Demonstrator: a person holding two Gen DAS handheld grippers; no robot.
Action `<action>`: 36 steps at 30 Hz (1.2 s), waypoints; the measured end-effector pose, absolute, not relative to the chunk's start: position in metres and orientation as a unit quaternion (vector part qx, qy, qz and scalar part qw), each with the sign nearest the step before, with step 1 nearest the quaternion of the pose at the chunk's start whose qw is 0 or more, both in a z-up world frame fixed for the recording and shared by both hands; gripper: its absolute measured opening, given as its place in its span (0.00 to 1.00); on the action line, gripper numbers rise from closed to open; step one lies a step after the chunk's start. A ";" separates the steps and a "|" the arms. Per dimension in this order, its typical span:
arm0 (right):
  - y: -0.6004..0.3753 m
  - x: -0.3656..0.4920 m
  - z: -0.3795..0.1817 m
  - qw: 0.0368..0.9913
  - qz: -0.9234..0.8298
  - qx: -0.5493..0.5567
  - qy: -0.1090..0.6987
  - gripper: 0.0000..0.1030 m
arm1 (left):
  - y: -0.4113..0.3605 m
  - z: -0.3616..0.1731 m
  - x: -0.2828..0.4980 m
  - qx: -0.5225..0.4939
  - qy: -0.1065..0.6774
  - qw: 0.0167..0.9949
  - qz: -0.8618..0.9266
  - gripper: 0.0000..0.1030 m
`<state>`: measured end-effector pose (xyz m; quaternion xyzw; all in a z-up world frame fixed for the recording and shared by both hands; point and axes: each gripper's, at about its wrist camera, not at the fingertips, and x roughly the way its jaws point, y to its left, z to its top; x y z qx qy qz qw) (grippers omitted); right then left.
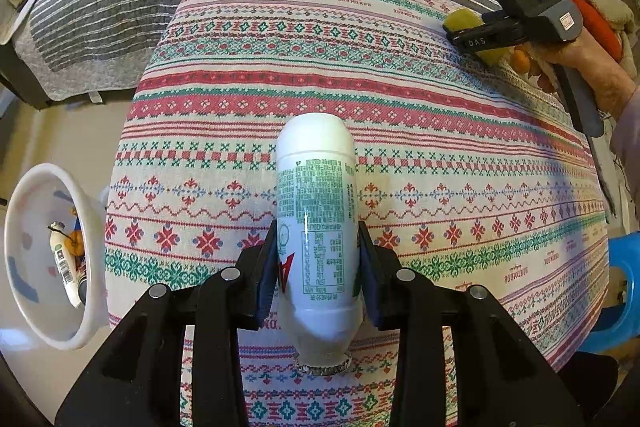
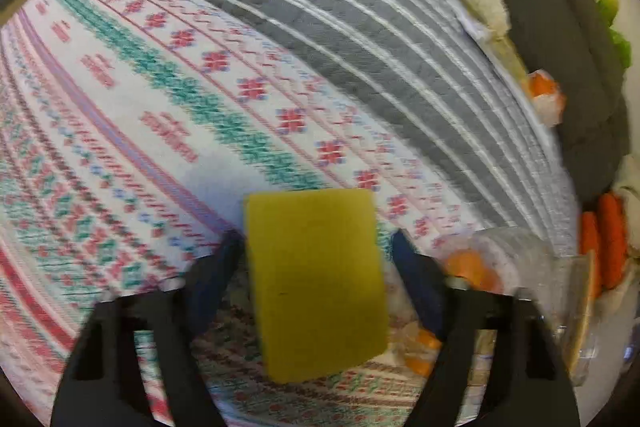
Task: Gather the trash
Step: 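Carry the bottle to the bin and release with the left gripper while the right drops the sponge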
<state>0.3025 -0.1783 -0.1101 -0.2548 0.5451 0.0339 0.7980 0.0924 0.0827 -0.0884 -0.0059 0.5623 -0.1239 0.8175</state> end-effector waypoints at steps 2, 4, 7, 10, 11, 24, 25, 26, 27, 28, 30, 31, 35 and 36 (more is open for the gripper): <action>-0.180 0.300 -0.108 0.800 0.035 -0.248 0.545 0.51 | 0.083 -0.089 0.095 -0.007 0.562 0.818 -0.120 0.33; -0.179 0.294 -0.107 0.806 0.034 -0.245 0.537 0.49 | 0.084 -0.089 0.096 -0.009 0.561 0.820 -0.113 0.33; -0.177 0.270 -0.098 0.823 0.051 -0.213 0.524 0.49 | 0.089 -0.083 0.096 -0.019 0.552 0.827 -0.109 0.33; -0.168 0.245 -0.087 0.840 0.076 -0.179 0.507 0.49 | 0.091 -0.074 0.092 -0.025 0.539 0.834 -0.111 0.33; -0.166 0.235 -0.083 0.844 0.083 -0.172 0.502 0.49 | 0.091 -0.070 0.089 -0.027 0.534 0.837 -0.114 0.33; -0.092 0.111 -0.048 0.881 0.142 -0.070 0.445 0.49 | 0.103 -0.035 0.057 -0.041 0.484 0.865 -0.124 0.33; -0.089 0.105 -0.046 0.883 0.142 -0.063 0.442 0.49 | 0.105 -0.034 0.056 -0.042 0.483 0.866 -0.124 0.33; -0.085 0.097 -0.045 0.886 0.141 -0.054 0.438 0.49 | 0.107 -0.033 0.054 -0.042 0.481 0.867 -0.124 0.33; -0.081 0.092 -0.045 0.887 0.142 -0.048 0.437 0.49 | 0.109 -0.032 0.053 -0.042 0.479 0.868 -0.123 0.33; -0.076 0.088 -0.045 0.886 0.147 -0.037 0.439 0.49 | 0.113 -0.030 0.050 -0.043 0.477 0.870 -0.121 0.33; -0.067 0.081 -0.046 0.884 0.153 -0.026 0.442 0.49 | 0.121 -0.026 0.047 -0.045 0.473 0.873 -0.114 0.33; -0.060 0.078 -0.046 0.883 0.157 -0.024 0.442 0.49 | 0.128 -0.024 0.046 -0.047 0.469 0.875 -0.107 0.33; -0.027 0.073 -0.047 0.878 0.183 -0.011 0.442 0.50 | 0.159 -0.016 0.041 -0.066 0.459 0.883 -0.080 0.33; -0.016 0.072 -0.047 0.876 0.192 -0.009 0.442 0.50 | 0.166 -0.013 0.041 -0.071 0.456 0.884 -0.072 0.33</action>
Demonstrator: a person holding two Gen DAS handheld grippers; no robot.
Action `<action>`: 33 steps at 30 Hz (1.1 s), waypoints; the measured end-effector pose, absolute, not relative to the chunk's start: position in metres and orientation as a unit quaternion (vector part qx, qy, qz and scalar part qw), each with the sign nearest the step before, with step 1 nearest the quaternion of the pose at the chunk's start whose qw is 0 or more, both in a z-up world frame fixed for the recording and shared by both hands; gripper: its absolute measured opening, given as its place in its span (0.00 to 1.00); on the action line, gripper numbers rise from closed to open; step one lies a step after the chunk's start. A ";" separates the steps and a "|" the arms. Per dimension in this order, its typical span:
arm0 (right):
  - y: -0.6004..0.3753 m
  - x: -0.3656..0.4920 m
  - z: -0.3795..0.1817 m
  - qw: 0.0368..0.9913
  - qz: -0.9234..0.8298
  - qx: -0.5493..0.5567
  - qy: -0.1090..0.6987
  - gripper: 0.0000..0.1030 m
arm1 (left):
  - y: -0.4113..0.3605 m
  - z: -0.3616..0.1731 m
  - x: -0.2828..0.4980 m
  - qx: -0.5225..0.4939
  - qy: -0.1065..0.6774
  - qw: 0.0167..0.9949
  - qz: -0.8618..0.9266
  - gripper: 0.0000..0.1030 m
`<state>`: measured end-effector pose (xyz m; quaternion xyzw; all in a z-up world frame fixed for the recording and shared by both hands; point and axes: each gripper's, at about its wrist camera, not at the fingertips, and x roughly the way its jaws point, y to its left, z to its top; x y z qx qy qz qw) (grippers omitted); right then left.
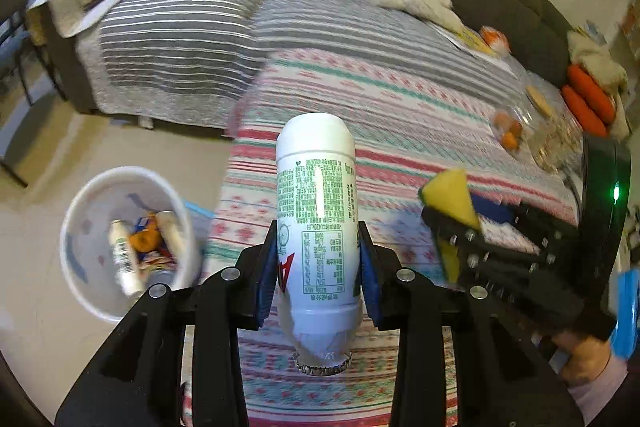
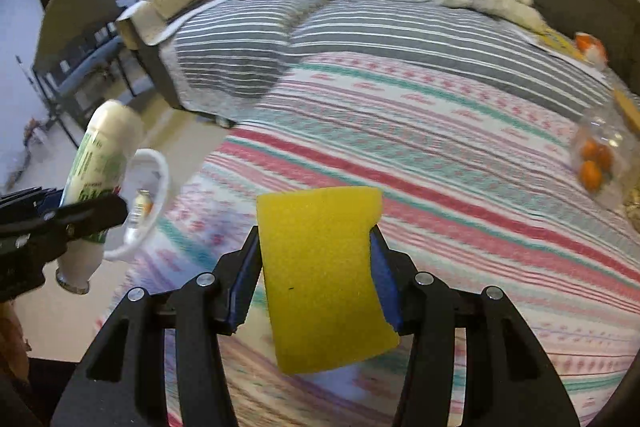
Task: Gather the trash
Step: 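Carry the bottle to the bin and release with the left gripper while the right drops the sponge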
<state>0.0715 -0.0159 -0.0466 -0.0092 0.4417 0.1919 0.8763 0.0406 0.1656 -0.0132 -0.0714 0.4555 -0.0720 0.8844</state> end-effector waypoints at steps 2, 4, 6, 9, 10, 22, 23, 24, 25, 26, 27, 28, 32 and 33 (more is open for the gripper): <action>0.013 0.069 -0.047 0.872 0.215 -0.010 0.439 0.50 | 0.188 -0.007 0.038 -0.083 0.445 0.890 -0.045 0.33; 0.047 0.068 -0.047 0.866 0.240 -0.014 0.439 0.50 | 0.210 -0.001 0.036 -0.094 0.436 0.895 -0.020 0.33; 0.074 0.067 -0.048 0.861 0.257 -0.019 0.438 0.50 | 0.231 0.004 0.034 -0.105 0.426 0.899 0.002 0.33; 0.121 0.069 -0.050 0.854 0.283 -0.029 0.436 0.50 | 0.264 0.010 0.030 -0.130 0.413 0.901 0.035 0.33; 0.137 0.070 -0.051 0.851 0.291 -0.034 0.436 0.51 | 0.276 0.012 0.028 -0.142 0.411 0.900 0.045 0.33; 0.208 0.090 -0.061 0.841 0.300 -0.066 0.445 0.76 | 0.336 0.016 0.014 -0.162 0.400 0.894 0.121 0.33; 0.202 0.089 -0.060 0.846 0.291 -0.066 0.442 0.76 | 0.336 0.013 0.014 -0.160 0.404 0.893 0.122 0.33; 0.197 0.089 -0.059 0.850 0.281 -0.069 0.440 0.76 | 0.338 0.012 0.015 -0.159 0.406 0.892 0.123 0.33; 0.192 0.089 -0.059 0.853 0.274 -0.073 0.439 0.76 | 0.339 0.010 0.015 -0.159 0.408 0.890 0.123 0.33; 0.187 0.089 -0.059 0.855 0.269 -0.076 0.437 0.76 | 0.341 0.009 0.015 -0.160 0.410 0.889 0.123 0.33; 0.179 0.089 -0.058 0.858 0.259 -0.082 0.436 0.78 | 0.341 0.008 0.015 -0.160 0.412 0.889 0.123 0.34; 0.175 0.089 -0.057 0.861 0.253 -0.084 0.433 0.80 | 0.341 0.007 0.018 -0.161 0.413 0.888 0.122 0.34; 0.142 0.083 -0.046 0.878 0.228 -0.073 0.415 0.88 | 0.336 0.004 0.026 -0.162 0.418 0.885 0.127 0.59; 0.133 0.082 -0.042 0.882 0.221 -0.068 0.410 0.88 | 0.334 0.005 0.026 -0.159 0.414 0.886 0.135 0.64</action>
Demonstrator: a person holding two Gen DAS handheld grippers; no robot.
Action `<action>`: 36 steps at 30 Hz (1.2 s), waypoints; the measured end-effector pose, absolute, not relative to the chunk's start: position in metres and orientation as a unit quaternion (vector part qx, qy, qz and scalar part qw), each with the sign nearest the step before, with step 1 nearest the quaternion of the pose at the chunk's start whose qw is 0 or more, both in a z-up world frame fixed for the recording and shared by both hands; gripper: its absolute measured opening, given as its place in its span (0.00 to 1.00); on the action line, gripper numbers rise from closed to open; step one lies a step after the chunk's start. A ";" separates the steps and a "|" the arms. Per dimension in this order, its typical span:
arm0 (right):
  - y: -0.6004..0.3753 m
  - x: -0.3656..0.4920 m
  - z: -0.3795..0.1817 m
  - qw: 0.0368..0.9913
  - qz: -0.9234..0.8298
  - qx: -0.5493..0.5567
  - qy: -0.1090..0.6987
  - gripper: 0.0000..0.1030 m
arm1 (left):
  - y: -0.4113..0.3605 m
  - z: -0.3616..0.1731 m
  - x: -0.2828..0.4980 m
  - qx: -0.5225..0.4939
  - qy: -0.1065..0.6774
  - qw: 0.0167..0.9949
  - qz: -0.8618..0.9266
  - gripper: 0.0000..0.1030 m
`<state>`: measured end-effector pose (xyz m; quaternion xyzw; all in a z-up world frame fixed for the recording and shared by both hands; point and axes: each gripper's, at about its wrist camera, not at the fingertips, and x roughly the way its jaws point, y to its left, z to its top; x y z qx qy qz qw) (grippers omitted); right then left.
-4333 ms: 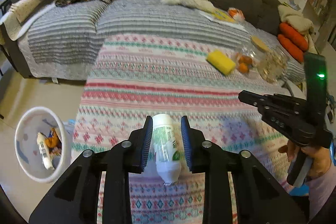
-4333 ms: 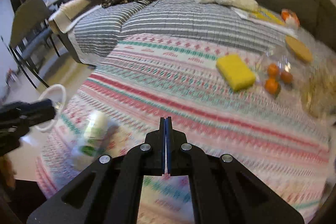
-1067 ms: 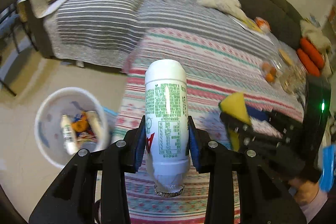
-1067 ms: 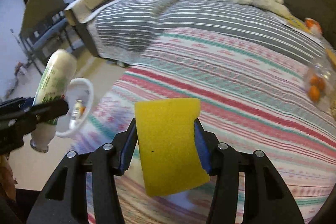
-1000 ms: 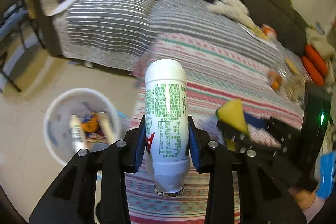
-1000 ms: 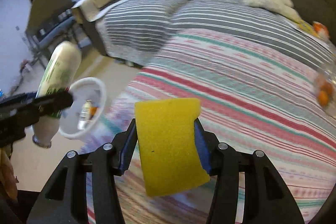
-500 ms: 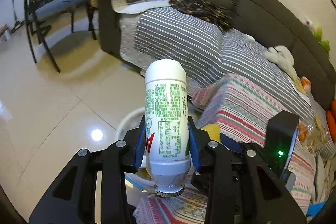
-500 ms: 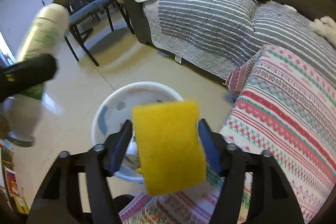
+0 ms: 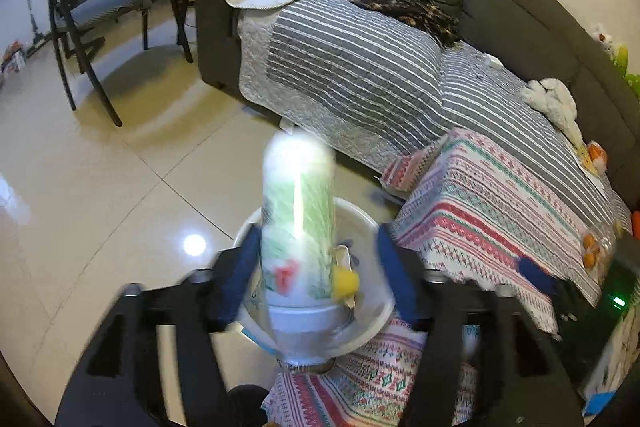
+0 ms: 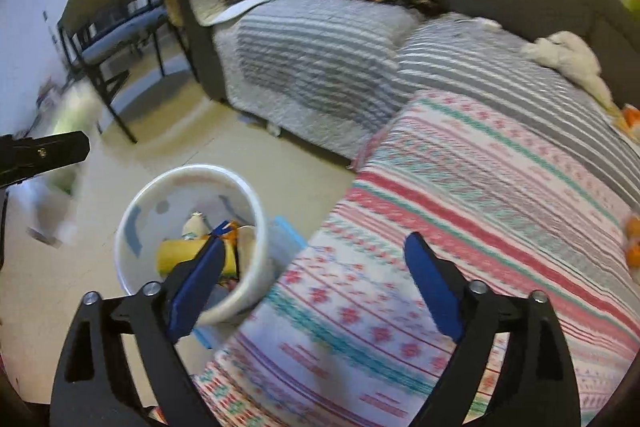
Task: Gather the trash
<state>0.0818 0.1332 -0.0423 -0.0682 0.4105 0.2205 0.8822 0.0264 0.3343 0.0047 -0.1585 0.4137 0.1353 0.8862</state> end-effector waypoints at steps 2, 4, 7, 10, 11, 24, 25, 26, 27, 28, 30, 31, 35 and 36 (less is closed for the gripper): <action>0.113 0.077 -0.034 0.891 0.206 -0.056 0.400 0.89 | 0.326 0.008 0.026 -0.149 0.406 0.890 0.142 0.67; 0.091 0.072 -0.026 0.901 0.188 -0.046 0.389 0.93 | 0.316 0.012 0.026 -0.149 0.400 0.894 0.137 0.73; 0.064 0.065 -0.015 0.913 0.167 -0.034 0.370 0.94 | 0.288 0.017 0.028 -0.133 0.391 0.903 0.119 0.76; 0.034 0.057 -0.005 0.928 0.133 -0.026 0.347 0.94 | 0.249 0.023 0.027 -0.091 0.365 0.918 0.123 0.85; 0.022 0.053 -0.001 0.934 0.118 -0.025 0.336 0.94 | 0.233 0.028 0.023 -0.074 0.341 0.928 0.133 0.91; -0.101 0.013 0.022 0.967 -0.029 0.021 0.253 0.94 | 0.089 0.044 0.003 0.020 0.240 0.967 0.078 0.93; -0.108 0.007 0.023 0.970 -0.043 0.018 0.240 0.94 | 0.082 0.044 0.003 0.016 0.239 0.968 0.069 0.93; -0.112 0.003 0.023 0.971 -0.052 0.018 0.232 0.94 | 0.077 0.044 0.002 0.013 0.239 0.969 0.063 0.93; -0.118 0.001 0.023 0.972 -0.059 0.019 0.227 0.94 | 0.072 0.043 0.001 0.011 0.239 0.969 0.059 0.93; -0.125 -0.001 0.023 0.972 -0.061 0.026 0.225 0.94 | 0.066 0.043 0.001 0.011 0.241 0.969 0.056 0.93; -0.133 -0.003 0.023 0.973 -0.064 0.033 0.219 0.94 | 0.057 0.043 0.002 0.011 0.238 0.970 0.055 0.93; -0.136 -0.005 0.024 0.973 -0.069 0.034 0.216 0.94 | 0.054 0.042 0.003 0.013 0.233 0.971 0.055 0.93; -0.145 -0.007 0.027 0.972 -0.086 0.045 0.213 0.94 | 0.039 0.040 0.001 0.027 0.228 0.972 0.052 0.93; -0.145 -0.007 0.027 0.972 -0.088 0.046 0.214 0.94 | 0.037 0.039 0.001 0.029 0.229 0.972 0.050 0.93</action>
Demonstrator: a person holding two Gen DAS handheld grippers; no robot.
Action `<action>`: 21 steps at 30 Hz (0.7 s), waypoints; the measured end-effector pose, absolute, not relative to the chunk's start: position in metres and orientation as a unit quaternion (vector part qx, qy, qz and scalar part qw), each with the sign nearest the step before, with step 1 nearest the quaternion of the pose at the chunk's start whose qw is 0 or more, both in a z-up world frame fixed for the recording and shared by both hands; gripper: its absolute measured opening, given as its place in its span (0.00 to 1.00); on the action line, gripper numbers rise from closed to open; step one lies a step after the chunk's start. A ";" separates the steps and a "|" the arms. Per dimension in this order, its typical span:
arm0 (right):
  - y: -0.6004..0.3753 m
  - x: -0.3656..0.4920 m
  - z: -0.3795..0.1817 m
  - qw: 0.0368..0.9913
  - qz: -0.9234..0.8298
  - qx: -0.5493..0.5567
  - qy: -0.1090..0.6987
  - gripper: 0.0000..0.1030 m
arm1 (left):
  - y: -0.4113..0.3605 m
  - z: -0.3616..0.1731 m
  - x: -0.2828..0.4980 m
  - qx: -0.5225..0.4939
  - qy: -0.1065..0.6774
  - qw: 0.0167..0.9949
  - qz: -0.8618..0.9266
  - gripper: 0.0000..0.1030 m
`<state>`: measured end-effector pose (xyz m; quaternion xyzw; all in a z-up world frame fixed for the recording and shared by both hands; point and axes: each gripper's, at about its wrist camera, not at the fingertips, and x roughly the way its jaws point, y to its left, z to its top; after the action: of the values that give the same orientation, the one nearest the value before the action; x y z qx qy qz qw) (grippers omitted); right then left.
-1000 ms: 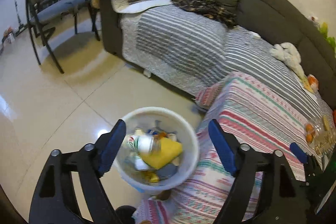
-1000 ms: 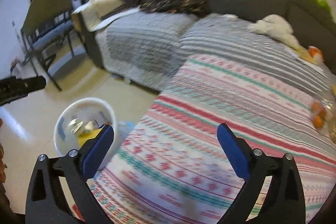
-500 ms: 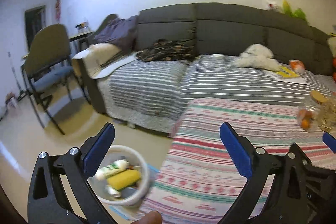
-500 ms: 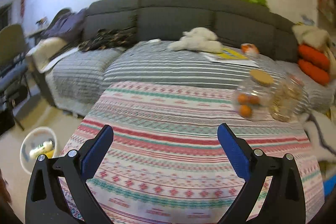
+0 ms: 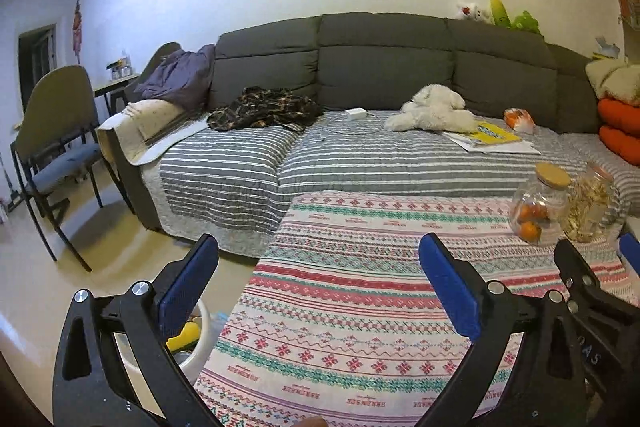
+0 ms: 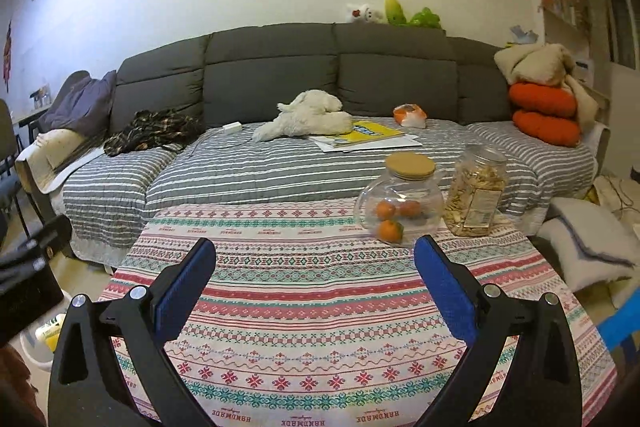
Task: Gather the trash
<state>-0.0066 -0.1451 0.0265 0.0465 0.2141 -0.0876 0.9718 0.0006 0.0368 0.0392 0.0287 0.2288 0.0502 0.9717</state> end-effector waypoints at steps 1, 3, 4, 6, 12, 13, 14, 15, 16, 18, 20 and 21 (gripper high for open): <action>-0.145 -0.007 0.026 0.972 -0.089 0.046 0.215 0.94 | 0.035 0.038 0.001 0.030 0.231 0.971 0.049 0.93; -0.145 -0.009 0.026 0.972 -0.094 0.041 0.211 0.94 | 0.034 0.036 0.000 0.032 0.235 0.970 0.048 0.93; -0.144 -0.011 0.026 0.972 -0.097 0.038 0.210 0.94 | 0.035 0.034 0.001 0.030 0.239 0.969 0.048 0.93; -0.145 -0.012 0.024 0.971 -0.103 0.035 0.210 0.94 | 0.039 0.033 0.002 0.020 0.247 0.968 0.046 0.93; -0.145 -0.012 0.021 0.971 -0.108 0.037 0.210 0.94 | 0.042 0.032 0.006 0.015 0.260 0.965 0.038 0.93; -0.145 -0.012 0.021 0.971 -0.108 0.039 0.209 0.94 | 0.041 0.031 0.007 0.016 0.264 0.964 0.033 0.93; -0.146 -0.012 0.021 0.971 -0.109 0.041 0.208 0.94 | 0.040 0.030 0.008 0.019 0.266 0.963 0.032 0.93; -0.146 -0.012 0.021 0.971 -0.109 0.042 0.208 0.94 | 0.040 0.029 0.008 0.021 0.266 0.963 0.032 0.93; -0.146 -0.011 0.021 0.971 -0.109 0.044 0.208 0.94 | 0.039 0.029 0.009 0.024 0.266 0.963 0.032 0.93; -0.147 -0.010 0.021 0.970 -0.111 0.049 0.209 0.94 | 0.039 0.028 0.009 0.025 0.268 0.963 0.029 0.93; -0.148 -0.010 0.022 0.970 -0.109 0.053 0.209 0.94 | 0.039 0.028 0.010 0.027 0.266 0.963 0.029 0.93; -0.148 -0.010 0.021 0.971 -0.109 0.053 0.208 0.94 | 0.039 0.028 0.010 0.028 0.266 0.963 0.029 0.93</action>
<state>-0.0098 -0.1475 0.0214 0.0534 0.2080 -0.1088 0.9706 0.0098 0.0390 0.0278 0.0279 0.2663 0.0290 0.9630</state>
